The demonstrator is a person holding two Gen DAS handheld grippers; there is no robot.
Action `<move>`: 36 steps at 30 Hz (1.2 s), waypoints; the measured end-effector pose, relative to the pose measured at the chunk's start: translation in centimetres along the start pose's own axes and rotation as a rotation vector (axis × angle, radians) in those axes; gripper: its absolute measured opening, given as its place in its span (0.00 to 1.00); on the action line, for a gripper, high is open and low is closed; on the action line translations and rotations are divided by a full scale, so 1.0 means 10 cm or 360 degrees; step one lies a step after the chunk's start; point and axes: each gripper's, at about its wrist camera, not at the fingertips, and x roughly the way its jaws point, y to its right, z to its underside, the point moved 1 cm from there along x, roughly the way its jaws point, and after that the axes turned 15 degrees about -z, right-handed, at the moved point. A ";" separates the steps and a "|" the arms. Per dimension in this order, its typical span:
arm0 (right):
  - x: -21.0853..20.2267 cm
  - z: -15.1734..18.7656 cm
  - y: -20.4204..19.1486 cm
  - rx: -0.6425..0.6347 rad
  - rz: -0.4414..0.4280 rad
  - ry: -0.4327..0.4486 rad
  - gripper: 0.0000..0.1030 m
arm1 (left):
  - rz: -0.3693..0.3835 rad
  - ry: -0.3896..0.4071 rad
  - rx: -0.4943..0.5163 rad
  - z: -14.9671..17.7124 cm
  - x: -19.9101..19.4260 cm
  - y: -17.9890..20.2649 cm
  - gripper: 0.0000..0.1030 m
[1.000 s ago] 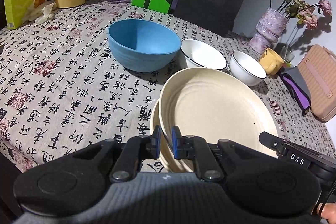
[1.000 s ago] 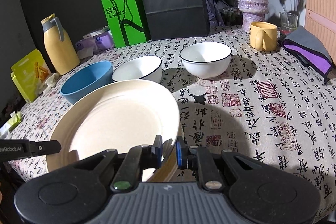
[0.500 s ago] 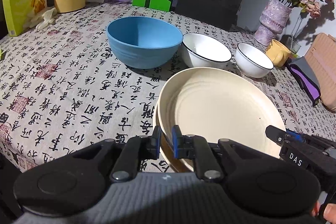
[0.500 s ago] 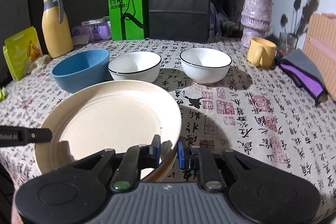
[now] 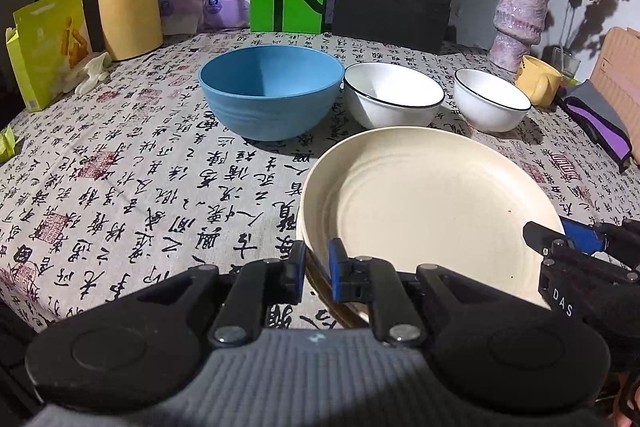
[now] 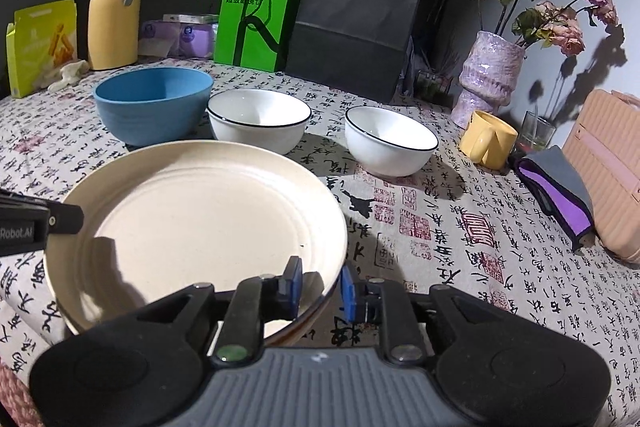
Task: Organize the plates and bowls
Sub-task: 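Lower the held plate flat onto the cream plate stack with both grippers, then open both grippers and pull them back from the stack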
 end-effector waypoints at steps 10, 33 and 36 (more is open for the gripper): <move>0.03 0.03 0.00 -0.0027 -0.0001 -0.0023 0.24 | 0.0015 -0.0027 -0.0036 0.03 0.05 -0.05 0.13; -0.71 0.49 0.24 0.0441 -0.0403 0.0397 1.00 | 0.0099 0.0472 -0.0384 0.55 -0.47 -0.82 1.00; -0.79 0.47 0.18 0.0406 -0.0402 0.0422 1.00 | 0.0105 0.0481 -0.0376 0.61 -0.48 -0.84 1.00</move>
